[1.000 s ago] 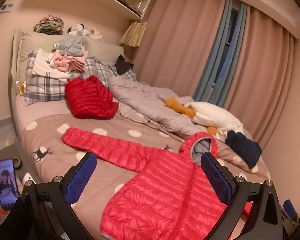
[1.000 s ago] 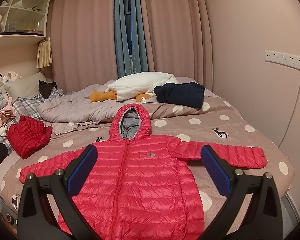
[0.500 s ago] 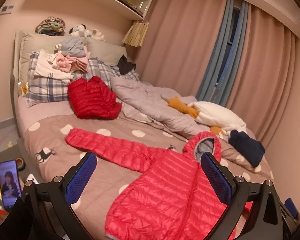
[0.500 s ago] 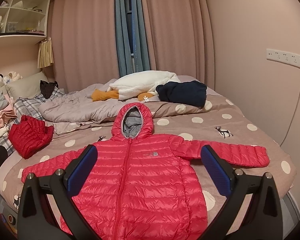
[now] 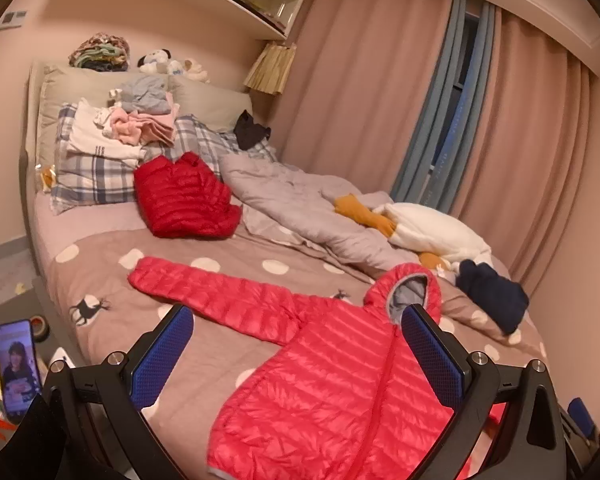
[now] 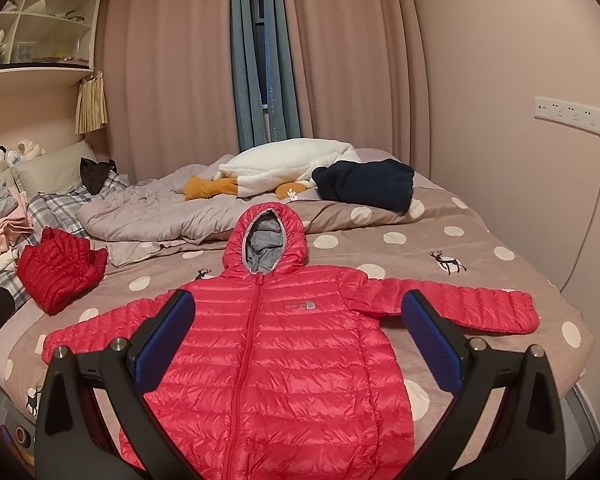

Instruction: Fold large clothes

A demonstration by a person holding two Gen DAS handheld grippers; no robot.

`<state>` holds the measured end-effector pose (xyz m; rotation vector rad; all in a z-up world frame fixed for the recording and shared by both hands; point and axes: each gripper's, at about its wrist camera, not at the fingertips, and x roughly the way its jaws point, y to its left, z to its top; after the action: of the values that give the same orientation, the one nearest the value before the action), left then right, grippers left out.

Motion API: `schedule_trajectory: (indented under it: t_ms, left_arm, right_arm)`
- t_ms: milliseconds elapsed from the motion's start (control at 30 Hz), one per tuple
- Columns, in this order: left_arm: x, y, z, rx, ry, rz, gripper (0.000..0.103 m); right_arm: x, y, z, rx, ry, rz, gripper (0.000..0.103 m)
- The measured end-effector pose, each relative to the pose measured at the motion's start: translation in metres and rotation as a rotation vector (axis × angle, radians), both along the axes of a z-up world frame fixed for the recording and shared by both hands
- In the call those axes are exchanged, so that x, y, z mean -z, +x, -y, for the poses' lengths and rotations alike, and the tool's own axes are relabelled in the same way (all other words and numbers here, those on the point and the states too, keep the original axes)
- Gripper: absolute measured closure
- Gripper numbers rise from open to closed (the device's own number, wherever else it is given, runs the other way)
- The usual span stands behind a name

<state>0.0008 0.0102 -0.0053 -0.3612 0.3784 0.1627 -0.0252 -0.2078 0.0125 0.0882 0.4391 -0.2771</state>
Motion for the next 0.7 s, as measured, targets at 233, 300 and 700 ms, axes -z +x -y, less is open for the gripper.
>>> schedule_trajectory:
  t_ms: [233,300,700]
  left_arm:
    - [0.0010,0.0013,0.0019,0.004,-0.002,-0.003,0.000]
    - [0.0016,0.0014,0.0025,0.004,-0.002,-0.004,0.000]
    - [0.0049,0.0055,0.0068,-0.004,0.006,-0.019,0.000]
  right_arm:
    - [-0.0003,-0.0001,0.0012,0.006,-0.004,-0.006,0.000]
    - [-0.0002,-0.0004,0.0026,0.009,-0.006,-0.006,0.000]
    - [-0.0002,-0.0004,0.0080,0.011,0.013,-0.012,0.000]
